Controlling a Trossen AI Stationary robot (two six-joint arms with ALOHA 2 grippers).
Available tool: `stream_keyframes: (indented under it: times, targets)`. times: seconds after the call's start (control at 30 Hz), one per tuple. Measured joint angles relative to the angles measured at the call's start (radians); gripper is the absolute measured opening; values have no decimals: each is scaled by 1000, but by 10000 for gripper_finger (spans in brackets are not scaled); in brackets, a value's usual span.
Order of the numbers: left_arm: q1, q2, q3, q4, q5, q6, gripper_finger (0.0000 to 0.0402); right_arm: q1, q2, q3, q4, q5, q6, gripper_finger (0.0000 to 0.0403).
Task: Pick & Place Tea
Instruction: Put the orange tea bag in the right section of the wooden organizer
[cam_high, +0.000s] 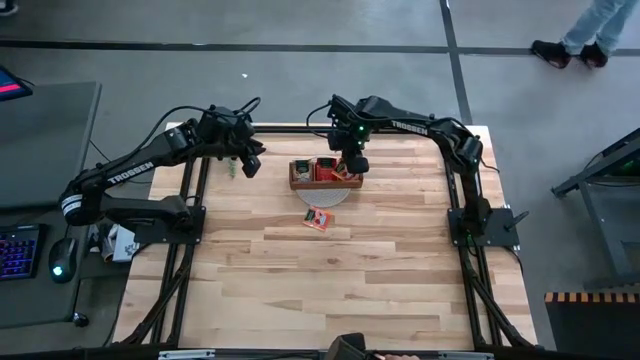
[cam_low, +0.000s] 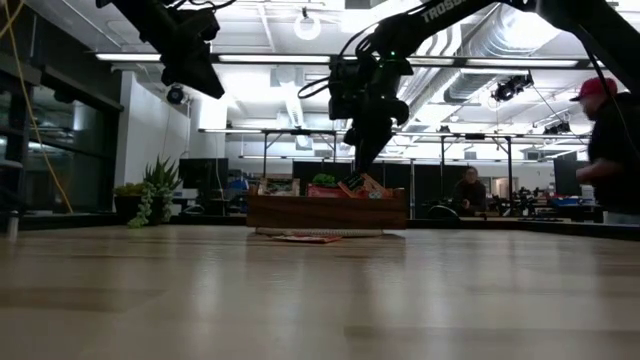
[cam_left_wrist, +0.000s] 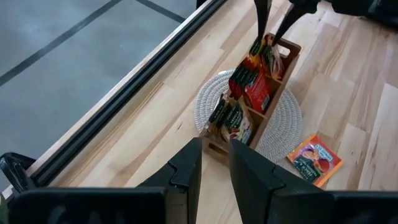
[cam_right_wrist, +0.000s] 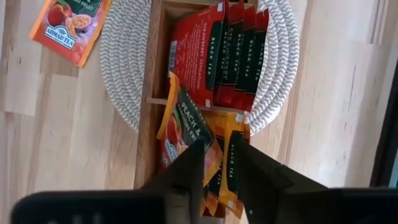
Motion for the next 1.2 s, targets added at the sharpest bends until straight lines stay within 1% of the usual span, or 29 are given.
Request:
stream_keyframes:
  times: [0.33,0.67,1.0,1.2]
  targets:
    - [0,0,0,0,0,2,78,0,0,0,2,-1,-2,6]
    - [0,0,0,0,-1,2,78,-2,-15,0,34,4,67,1]
    - [0,0,0,0,-1,-1,78,-7,-16,0,38,4,245,1]
    - [0,0,0,0,-1,-1,78,-7,-24,0,54,8,264,0]
